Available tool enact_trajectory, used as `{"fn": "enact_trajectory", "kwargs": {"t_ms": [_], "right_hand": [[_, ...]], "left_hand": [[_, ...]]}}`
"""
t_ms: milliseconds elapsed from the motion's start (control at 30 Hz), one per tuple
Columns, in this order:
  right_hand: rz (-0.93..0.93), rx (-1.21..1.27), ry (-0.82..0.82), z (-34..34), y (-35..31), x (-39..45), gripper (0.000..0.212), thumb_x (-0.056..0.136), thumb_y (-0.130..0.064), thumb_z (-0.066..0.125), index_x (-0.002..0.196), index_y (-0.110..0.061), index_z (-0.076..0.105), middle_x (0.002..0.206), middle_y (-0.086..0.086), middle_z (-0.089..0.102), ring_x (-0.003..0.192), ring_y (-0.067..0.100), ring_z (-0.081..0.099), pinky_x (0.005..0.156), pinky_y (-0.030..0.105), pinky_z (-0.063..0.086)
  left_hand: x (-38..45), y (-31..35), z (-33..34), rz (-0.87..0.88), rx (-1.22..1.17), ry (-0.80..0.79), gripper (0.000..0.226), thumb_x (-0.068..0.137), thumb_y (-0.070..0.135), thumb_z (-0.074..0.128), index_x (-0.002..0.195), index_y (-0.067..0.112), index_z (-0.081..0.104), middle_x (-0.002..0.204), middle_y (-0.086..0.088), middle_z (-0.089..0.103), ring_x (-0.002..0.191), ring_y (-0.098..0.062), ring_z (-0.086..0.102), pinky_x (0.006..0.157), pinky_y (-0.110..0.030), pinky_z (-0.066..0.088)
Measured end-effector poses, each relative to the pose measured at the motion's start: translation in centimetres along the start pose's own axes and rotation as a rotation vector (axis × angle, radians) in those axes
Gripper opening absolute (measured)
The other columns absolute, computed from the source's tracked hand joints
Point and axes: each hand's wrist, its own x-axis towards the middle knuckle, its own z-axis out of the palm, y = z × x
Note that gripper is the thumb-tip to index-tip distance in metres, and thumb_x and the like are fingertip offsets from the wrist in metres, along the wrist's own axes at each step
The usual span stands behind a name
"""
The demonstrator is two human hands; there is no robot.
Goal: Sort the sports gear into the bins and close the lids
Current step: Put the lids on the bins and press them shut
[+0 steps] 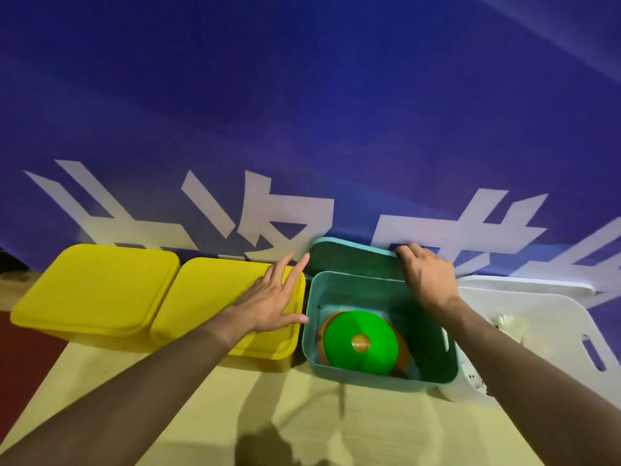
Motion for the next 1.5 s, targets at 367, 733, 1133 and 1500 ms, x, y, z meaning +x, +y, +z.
{"fn": "enact_trajectory", "kwargs": {"t_ms": [367,733,1133,1500], "right_hand": [[-0.068,0.007,0.163,-5.4,-1.7,-4.2,0.023,0.096,-0.028,0.065,0.119,-0.026,0.063,0.101,-0.002,0.063,0.088,0.025,0.059,0.055,0.032,0.041],[-0.099,0.213,0.042,-2.4,-3.1,-11.5,0.029,0.1,-0.031,0.06,0.127,-0.019,0.06,0.114,0.002,0.069,0.099,0.027,0.067,0.085,0.041,0.056],[-0.201,0.198,-0.119,4.1,-4.4,-18.8,0.062,0.104,-0.016,0.049,0.16,-0.019,0.024,0.149,0.002,0.054,0.15,0.026,0.033,0.12,0.043,0.032],[-0.205,0.232,-0.249,5.5,-4.0,-20.2,0.061,0.102,-0.029,0.054,0.157,-0.018,0.03,0.162,-0.002,0.033,0.151,0.026,0.03,0.122,0.046,0.03]], "left_hand": [[1.0,2.3,-2.0,0.148,-0.047,0.137,0.145,0.07,0.066,0.081,0.154,0.033,-0.033,0.166,-0.001,-0.029,0.157,-0.031,-0.006,0.123,-0.045,0.022],[-2.8,3.0,2.1,0.256,0.063,-0.055,0.134,0.067,0.068,0.082,0.155,0.05,-0.018,0.168,-0.006,0.0,0.157,-0.028,-0.003,0.124,-0.043,-0.006],[-3.5,5.5,7.4,0.244,0.151,-0.238,0.094,0.1,0.038,0.062,0.159,0.045,-0.011,0.169,-0.004,-0.02,0.156,-0.026,-0.018,0.128,-0.045,0.003],[-2.6,6.0,9.1,0.179,0.225,-0.309,0.073,0.108,0.029,0.046,0.162,0.04,-0.003,0.169,-0.009,-0.02,0.156,-0.027,-0.014,0.128,-0.041,0.003]]}}
